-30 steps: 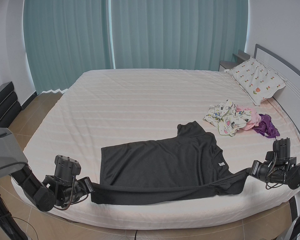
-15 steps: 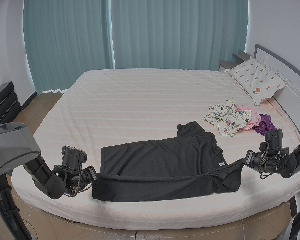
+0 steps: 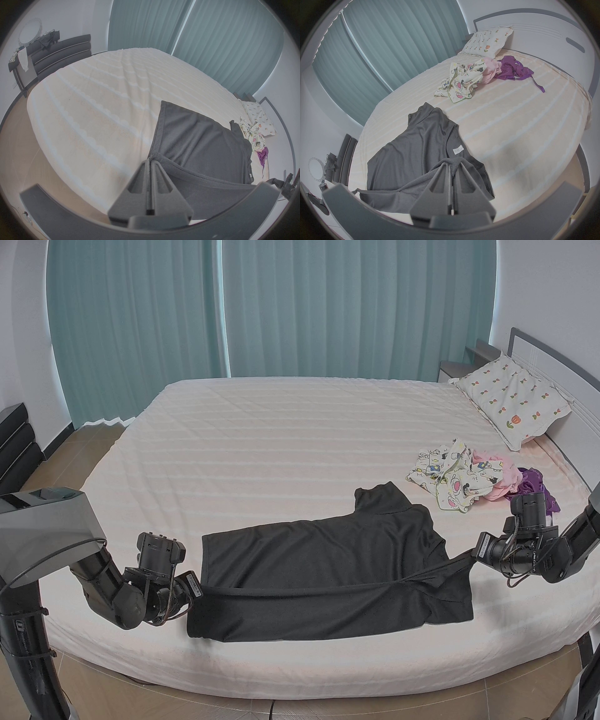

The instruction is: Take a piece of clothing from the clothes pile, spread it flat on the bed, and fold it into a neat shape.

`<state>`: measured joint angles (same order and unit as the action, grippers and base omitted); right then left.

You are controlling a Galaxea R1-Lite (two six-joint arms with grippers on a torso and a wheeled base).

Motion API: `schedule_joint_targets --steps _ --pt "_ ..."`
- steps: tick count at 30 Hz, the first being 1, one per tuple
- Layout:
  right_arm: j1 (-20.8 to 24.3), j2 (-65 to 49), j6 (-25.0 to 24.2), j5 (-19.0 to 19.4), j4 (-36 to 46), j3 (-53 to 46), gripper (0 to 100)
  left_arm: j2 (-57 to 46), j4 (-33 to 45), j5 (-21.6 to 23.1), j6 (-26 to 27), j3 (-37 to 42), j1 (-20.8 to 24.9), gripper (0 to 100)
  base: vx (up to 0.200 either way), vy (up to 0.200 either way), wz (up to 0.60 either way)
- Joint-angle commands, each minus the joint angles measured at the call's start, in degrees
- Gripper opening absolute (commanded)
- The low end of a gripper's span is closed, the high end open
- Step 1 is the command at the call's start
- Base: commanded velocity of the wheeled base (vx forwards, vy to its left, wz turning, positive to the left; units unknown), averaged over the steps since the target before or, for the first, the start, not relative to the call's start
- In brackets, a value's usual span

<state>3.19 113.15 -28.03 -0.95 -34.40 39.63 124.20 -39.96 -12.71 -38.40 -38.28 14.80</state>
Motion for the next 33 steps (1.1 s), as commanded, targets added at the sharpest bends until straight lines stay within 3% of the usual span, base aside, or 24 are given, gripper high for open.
schedule_joint_targets --steps 1,18,19,26,33 --pt "0.32 3.83 -0.01 -0.02 -0.14 2.47 0 3.95 0.06 -0.03 -0.01 -2.24 -0.03 0 0.000 0.000 0.00" --pt "0.59 10.95 -0.63 0.16 -0.31 9.06 0 10.98 0.41 -0.03 0.08 -9.36 -1.26 0 0.000 0.000 0.00" --pt "0.59 11.12 -0.71 0.16 -0.31 9.06 0 11.07 0.41 -0.03 0.08 -9.53 -1.35 100 0.000 0.000 0.00" --pt "1.02 10.33 -2.74 0.42 -0.23 8.80 0 11.68 0.41 -0.12 0.08 -10.50 -2.41 100 0.000 0.000 0.00" --pt "1.11 7.43 -3.18 1.13 0.30 5.98 0 8.69 0.32 0.15 -0.36 -6.28 -4.60 100 0.000 0.000 0.00"
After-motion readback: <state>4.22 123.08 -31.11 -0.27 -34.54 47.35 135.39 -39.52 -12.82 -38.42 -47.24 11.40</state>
